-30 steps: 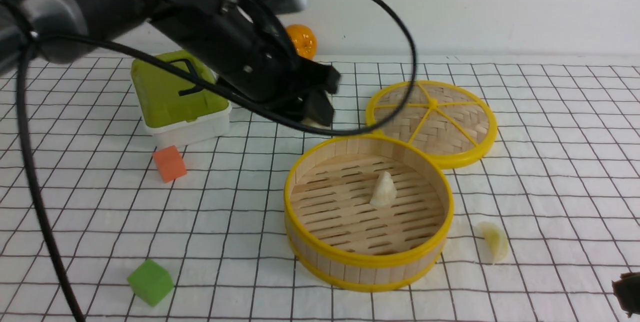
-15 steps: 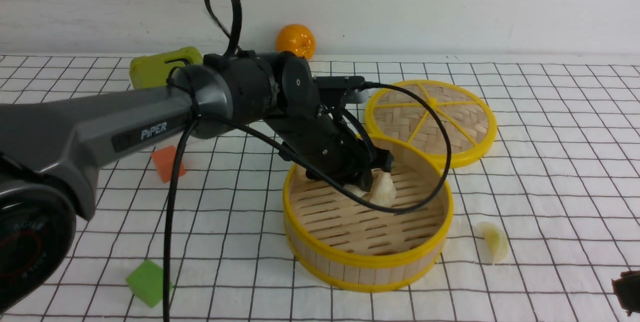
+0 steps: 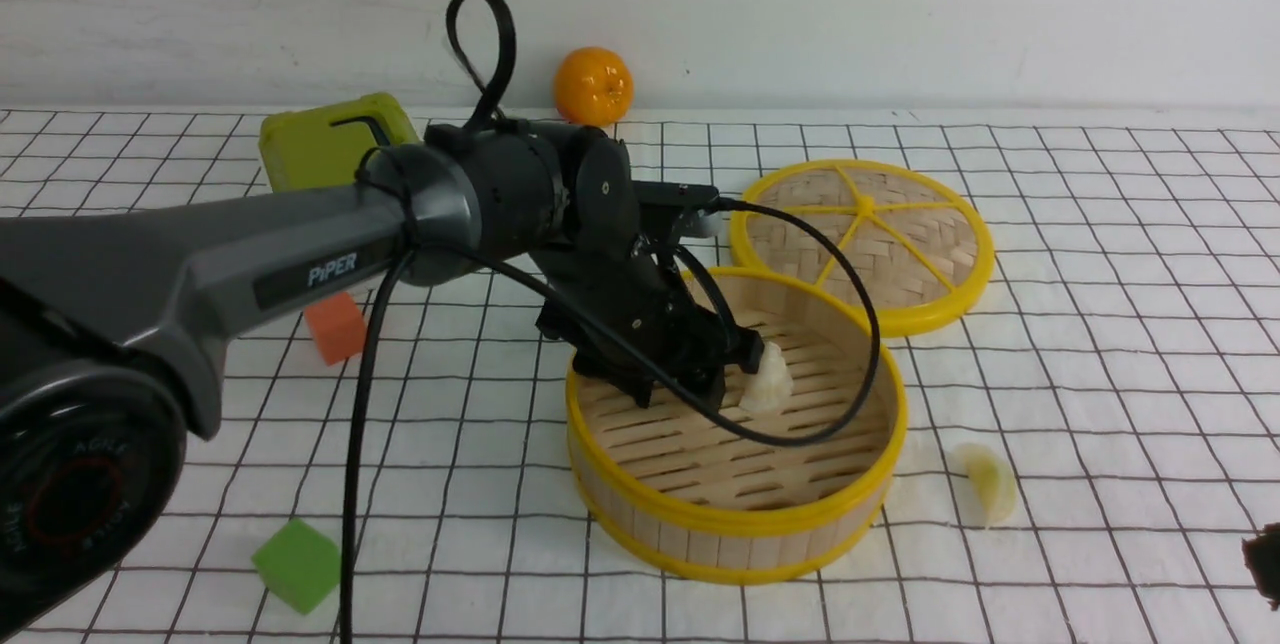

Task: Put the dumplings into the steamer on the table with the white tablecloth.
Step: 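Place the dumpling into the bamboo steamer basket with the left gripper, then reach for and grasp a dumpling lying on the table beside the steamer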

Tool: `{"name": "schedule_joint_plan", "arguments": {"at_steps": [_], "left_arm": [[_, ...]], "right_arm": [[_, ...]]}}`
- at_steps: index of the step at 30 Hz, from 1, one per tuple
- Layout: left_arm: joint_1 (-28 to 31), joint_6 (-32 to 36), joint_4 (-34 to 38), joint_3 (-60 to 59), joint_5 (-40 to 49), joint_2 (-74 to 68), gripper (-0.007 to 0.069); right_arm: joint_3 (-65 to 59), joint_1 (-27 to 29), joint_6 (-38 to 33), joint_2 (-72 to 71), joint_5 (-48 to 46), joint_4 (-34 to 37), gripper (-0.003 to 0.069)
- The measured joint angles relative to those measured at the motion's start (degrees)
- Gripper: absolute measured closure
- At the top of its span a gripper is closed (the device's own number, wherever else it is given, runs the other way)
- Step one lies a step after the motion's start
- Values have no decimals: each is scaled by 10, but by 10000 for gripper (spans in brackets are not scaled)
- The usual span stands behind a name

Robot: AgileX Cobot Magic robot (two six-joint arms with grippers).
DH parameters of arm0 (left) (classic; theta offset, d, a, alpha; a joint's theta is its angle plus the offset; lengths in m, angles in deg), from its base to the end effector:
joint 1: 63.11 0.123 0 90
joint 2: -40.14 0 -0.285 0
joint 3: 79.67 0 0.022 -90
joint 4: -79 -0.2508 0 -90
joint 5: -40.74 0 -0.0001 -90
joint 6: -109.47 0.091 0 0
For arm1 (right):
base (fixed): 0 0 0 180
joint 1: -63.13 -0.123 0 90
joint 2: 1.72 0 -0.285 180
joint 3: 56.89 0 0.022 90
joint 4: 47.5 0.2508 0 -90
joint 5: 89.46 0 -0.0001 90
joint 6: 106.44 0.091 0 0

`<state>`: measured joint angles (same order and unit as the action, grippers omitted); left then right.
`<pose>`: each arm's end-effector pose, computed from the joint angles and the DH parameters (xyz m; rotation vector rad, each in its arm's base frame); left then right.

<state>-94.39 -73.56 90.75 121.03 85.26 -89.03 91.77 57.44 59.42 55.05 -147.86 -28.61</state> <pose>0.3920 -0.2533 0.2055 0.5139 2.6642 -0.4243 0.1406 0.0392 0.3199 -0.3225 2.4953 0.3652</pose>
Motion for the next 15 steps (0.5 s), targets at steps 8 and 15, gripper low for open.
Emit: {"name": "schedule_joint_plan", "arguments": {"at_steps": [8,15], "left_arm": [[0,-32,-113,16,118,170,207],[0,-91,-180,-133,144,368,374]], "right_arm": [[12,0,32,105,49,-27,418],[53,0,18,225,101,-27,187]]}}
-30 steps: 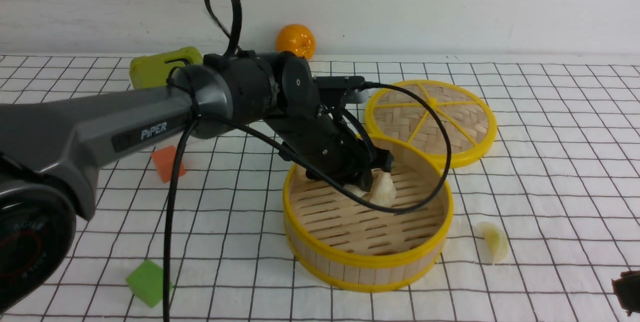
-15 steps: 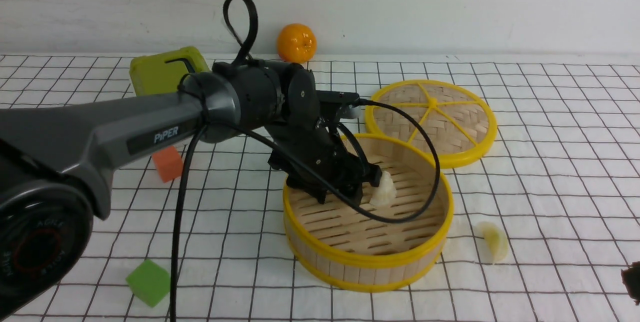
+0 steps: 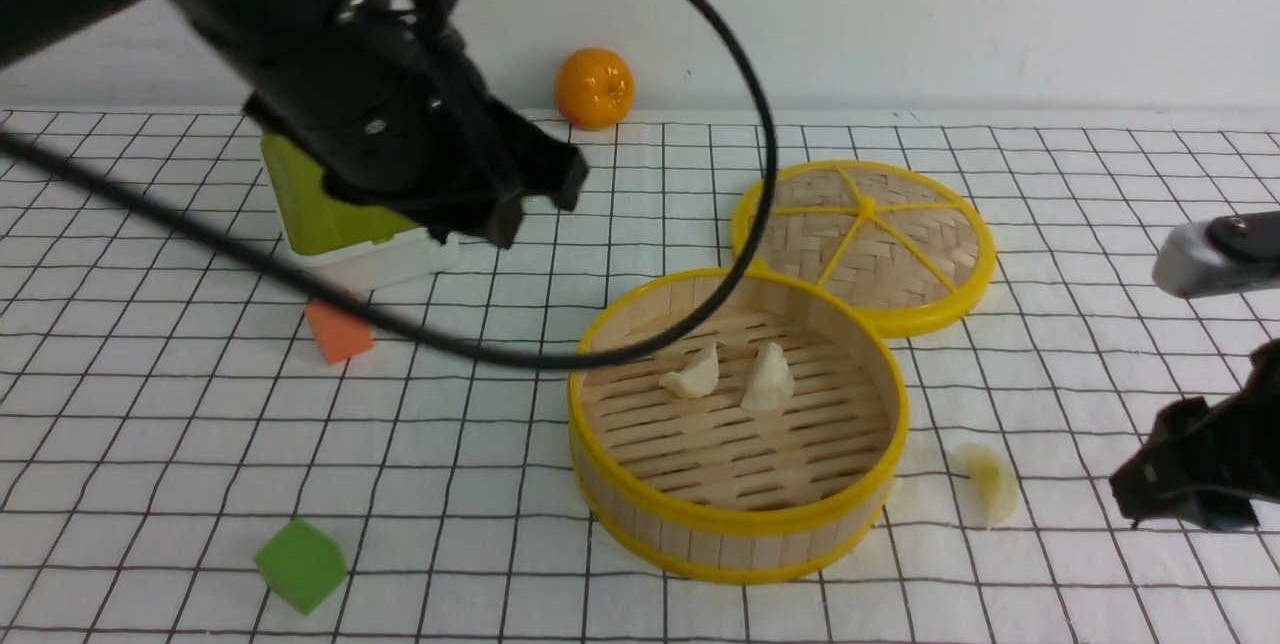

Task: Put the dumplings into the steamer on the table with the white tablecloth.
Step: 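Reach for and grasp a dumpling lying on the table beside the steamer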

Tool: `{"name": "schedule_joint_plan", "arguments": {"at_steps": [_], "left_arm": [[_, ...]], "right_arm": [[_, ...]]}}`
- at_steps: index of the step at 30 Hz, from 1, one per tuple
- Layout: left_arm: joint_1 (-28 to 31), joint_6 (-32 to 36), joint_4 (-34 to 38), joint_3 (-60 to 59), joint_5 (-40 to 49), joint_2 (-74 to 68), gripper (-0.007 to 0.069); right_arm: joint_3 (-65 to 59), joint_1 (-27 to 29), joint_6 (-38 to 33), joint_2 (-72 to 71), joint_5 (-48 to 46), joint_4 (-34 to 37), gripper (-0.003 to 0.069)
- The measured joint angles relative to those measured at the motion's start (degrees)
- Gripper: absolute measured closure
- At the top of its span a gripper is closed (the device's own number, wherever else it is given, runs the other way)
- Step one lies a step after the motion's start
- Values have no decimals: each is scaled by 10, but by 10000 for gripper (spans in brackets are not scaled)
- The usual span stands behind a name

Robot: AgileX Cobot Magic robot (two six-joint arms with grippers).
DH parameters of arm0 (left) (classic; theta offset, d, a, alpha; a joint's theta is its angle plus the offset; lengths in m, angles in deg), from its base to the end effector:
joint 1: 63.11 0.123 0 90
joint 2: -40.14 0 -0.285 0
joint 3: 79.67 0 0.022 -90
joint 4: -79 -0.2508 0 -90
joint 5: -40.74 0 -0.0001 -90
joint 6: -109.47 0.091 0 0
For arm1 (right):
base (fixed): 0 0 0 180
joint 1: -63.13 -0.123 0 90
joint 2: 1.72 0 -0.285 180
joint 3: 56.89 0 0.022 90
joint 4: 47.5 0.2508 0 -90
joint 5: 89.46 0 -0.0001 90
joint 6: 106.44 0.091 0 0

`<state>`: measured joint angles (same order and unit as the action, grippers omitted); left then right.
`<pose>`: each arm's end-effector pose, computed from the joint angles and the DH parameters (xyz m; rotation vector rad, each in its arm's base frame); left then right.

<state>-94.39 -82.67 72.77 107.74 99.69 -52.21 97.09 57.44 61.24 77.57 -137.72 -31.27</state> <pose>0.2720 -0.1553 0.3787 0.4494 2.4708 -0.1727 0.2328 0.0423 0.2791 -0.2315 2.6436 0.3041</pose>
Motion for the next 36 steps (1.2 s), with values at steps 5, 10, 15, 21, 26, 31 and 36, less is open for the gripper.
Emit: {"name": "schedule_joint_plan", "arguments": {"at_steps": [5,10,15,21,26,31,36], "left_arm": [[0,-6,9,-152,-17,128,558],[0,-7,41,-305,-38,261,637],[0,-7,62,-390,-56,342,637],[0,-8,67,-407,-65,363,637],[0,-8,67,-408,-70,363,637],[0,-8,67,-408,-70,363,637],[0,-8,66,-409,-62,380,637]], "right_arm": [[29,0,-6,77,15,3,137],[65,0,-26,173,53,19,148],[95,0,-32,246,92,17,153],[112,-7,-32,312,116,8,158],[118,-39,-6,340,137,-34,230],[119,-46,50,340,139,-84,473],[132,-49,57,302,77,-100,461]]}}
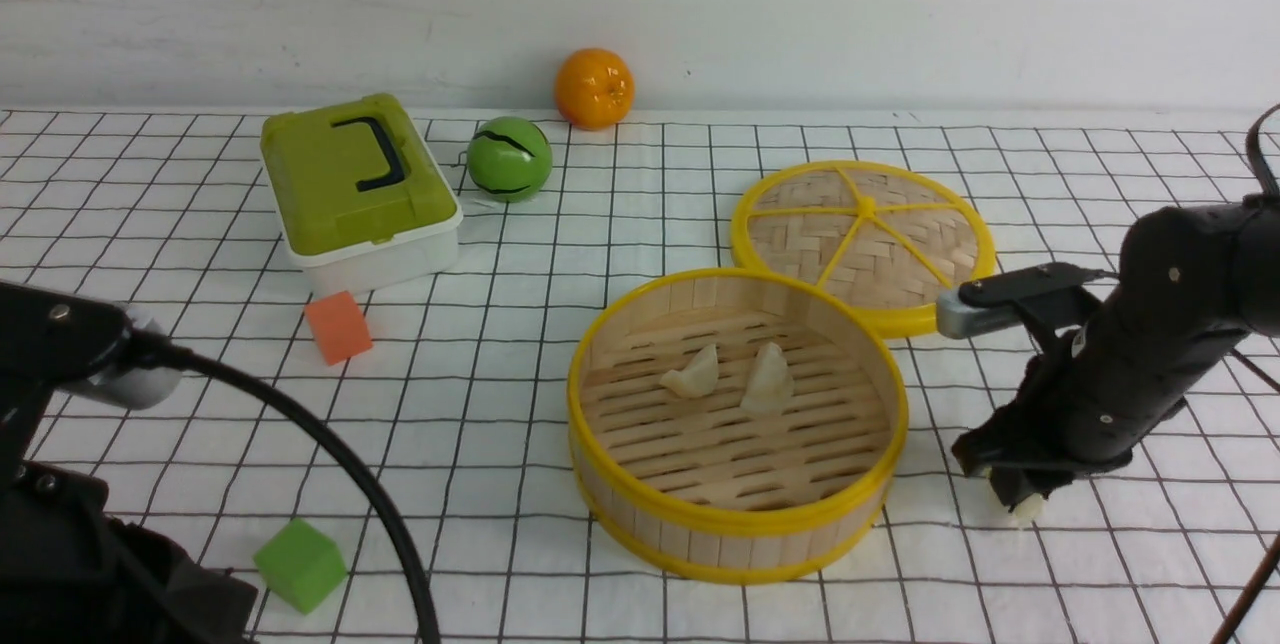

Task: Put the dumplings into the steamer on the table with the white tablecloth.
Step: 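Reach for and grasp a dumpling lying on the table beside the steamer, then place the dumpling in the bamboo steamer basket with the right gripper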

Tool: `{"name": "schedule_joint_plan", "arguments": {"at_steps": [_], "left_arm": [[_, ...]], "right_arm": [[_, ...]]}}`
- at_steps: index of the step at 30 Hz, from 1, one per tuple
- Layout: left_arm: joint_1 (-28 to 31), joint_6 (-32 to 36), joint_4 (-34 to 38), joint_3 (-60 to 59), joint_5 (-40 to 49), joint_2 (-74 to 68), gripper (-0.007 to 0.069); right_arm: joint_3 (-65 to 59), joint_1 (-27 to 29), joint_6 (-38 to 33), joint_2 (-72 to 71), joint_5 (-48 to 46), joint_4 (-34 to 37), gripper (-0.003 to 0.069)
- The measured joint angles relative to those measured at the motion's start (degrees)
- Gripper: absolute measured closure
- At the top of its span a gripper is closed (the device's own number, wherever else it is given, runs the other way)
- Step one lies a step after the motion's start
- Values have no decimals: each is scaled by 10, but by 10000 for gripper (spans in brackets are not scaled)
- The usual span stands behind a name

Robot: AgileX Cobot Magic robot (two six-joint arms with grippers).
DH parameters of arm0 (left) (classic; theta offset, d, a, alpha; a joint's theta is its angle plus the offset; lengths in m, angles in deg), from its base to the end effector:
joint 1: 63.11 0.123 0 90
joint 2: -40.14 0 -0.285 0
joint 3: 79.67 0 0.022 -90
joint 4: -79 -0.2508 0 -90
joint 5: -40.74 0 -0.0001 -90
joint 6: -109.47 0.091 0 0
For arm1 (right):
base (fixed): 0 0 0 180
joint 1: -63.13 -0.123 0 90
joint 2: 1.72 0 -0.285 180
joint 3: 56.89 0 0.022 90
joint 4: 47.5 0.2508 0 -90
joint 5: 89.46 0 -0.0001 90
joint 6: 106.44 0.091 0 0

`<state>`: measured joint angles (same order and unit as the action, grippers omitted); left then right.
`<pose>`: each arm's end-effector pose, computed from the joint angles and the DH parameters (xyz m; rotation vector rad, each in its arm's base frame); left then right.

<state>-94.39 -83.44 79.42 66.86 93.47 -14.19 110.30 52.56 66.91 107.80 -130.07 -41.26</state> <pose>0.1205 -0.0738 0.3158 0.3937 2.4529 -0.3438 0.3387 0.0698 0.1894 -0.3242 2.8257 0.1330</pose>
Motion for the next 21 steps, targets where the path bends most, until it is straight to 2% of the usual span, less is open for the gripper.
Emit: {"name": "schedule_joint_plan", "arguments": {"at_steps": [2,6,9,14,21], "left_arm": [[0,0,-4,-3,3,15,637],[0,0,-13,-37,12,89,637],[0,0,-15,-92,12,173,637],[0,0,2,-142,12,281,637],[0,0,21,-145,29,347,637]], "right_arm": [[8,-4,0,-18,-17,-1,461],[64,-49,-3,-89,-59,-2,461],[120,-115,-8,-100,-81,12,461],[159,-190,-11,-33,-68,37,461],[170,-227,-11,68,-11,28,461]]}}
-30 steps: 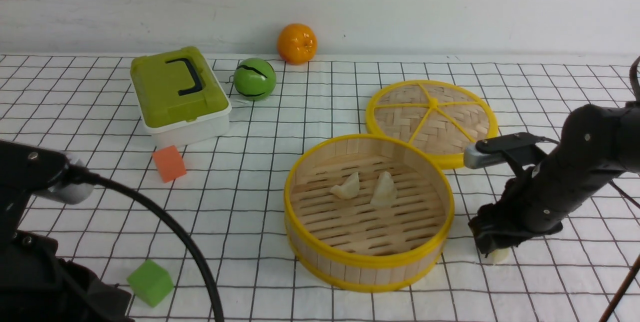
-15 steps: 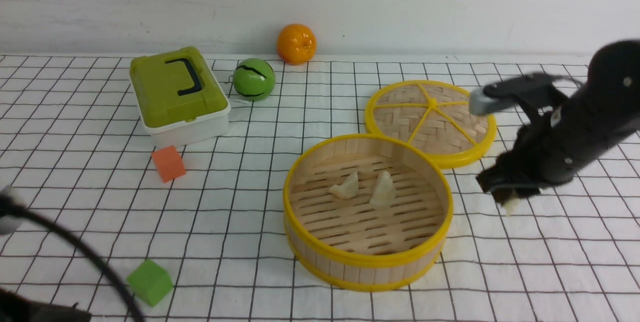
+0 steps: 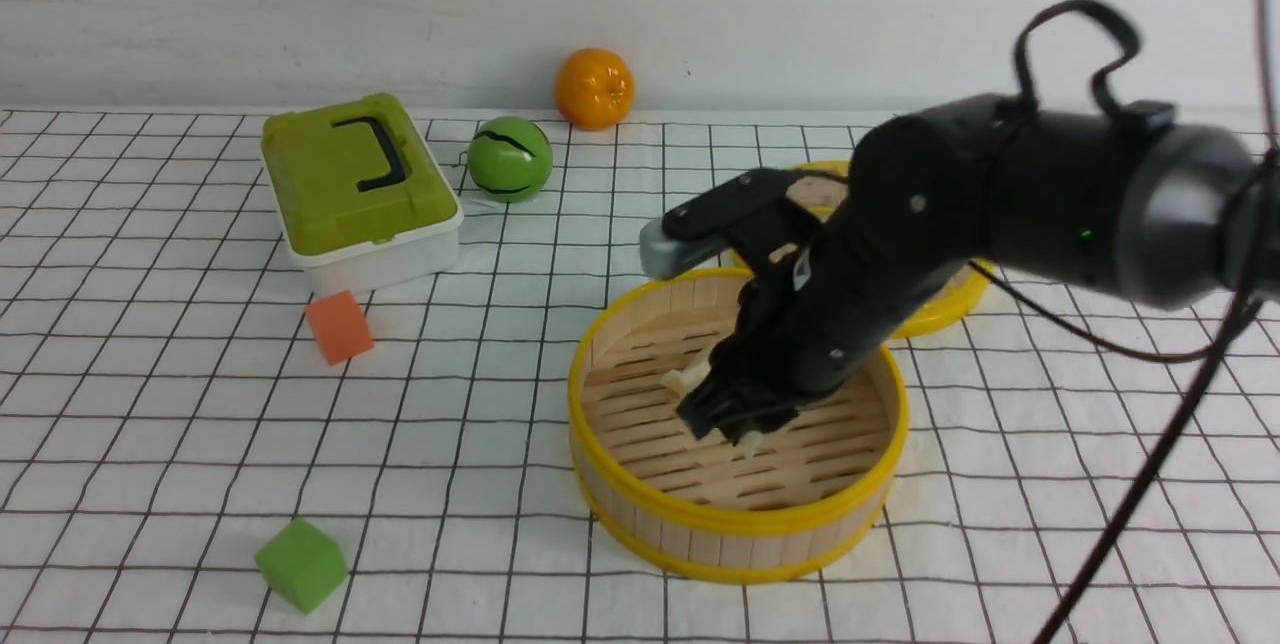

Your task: Put the dumplings into the steamer on the table with the white tablecloth.

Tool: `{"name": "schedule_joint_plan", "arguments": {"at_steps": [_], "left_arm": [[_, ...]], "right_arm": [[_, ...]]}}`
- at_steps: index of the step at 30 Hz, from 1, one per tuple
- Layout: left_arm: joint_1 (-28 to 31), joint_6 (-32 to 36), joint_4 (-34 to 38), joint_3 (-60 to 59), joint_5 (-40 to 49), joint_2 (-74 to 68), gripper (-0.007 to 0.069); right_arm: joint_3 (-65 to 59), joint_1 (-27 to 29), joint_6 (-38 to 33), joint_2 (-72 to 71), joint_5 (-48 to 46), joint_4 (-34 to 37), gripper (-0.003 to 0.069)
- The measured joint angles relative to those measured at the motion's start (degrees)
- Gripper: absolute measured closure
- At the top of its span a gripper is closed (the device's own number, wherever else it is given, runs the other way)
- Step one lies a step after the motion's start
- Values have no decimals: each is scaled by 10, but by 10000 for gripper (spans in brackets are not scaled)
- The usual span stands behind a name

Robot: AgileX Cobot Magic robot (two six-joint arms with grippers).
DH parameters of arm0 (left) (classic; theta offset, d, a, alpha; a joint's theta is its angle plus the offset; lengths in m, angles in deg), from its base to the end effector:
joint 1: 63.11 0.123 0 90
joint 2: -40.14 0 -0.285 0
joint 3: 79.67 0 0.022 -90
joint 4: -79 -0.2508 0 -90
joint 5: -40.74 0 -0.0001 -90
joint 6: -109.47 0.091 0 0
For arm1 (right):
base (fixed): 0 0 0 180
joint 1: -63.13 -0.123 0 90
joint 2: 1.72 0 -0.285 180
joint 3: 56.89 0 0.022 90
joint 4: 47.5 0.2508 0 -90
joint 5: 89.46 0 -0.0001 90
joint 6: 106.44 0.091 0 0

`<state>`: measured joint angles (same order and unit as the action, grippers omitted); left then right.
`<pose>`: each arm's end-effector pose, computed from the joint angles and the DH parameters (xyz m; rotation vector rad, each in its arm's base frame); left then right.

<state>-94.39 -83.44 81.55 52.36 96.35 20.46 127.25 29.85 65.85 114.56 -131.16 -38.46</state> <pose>0.0250 -0.0191 0.2848 0.3443 2.1658 -0.4966 0.3351 0.2313 0.2234 -0.8288 2.5791 0.3141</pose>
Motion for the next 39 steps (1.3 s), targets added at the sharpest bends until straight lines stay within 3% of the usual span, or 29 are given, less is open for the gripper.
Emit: {"name": "schedule_joint_plan", "arguments": {"at_steps": [5,7,9,13,16,20,23,24,26,28,35,39], "left_arm": [[0,0,1,0,3,4,637],[0,0,2,0,3,4,637],[0,0,2,0,3,4,637],[0,0,2,0,3,4,637],[0,0,2,0,3,4,637],[0,0,2,0,3,4,637],[0,0,2,0,3,4,637],[0,0,2,0,3,4,637],[0,0,2,0,3,4,637],[0,0,2,0,3,4,636],[0,0,2,0,3,4,634],[0,0,2,0,3,4,631]], "right_arm": [[0,-4,29,40,19,-13,445],[0,-4,43,45,20,-24,401],[4,-4,57,45,15,-30,302],[18,-4,68,19,-17,-33,183],[18,-4,70,-28,-43,-33,169],[-18,-4,70,-164,-55,-35,246],[-106,-4,70,-313,-33,-35,417],[-112,-4,70,-321,-30,-35,428],[-187,-4,70,-417,7,-32,589],[-231,-4,70,-470,27,-29,655],[-368,-4,71,-617,157,-35,680],[-401,-4,71,-671,170,-38,680]]}}
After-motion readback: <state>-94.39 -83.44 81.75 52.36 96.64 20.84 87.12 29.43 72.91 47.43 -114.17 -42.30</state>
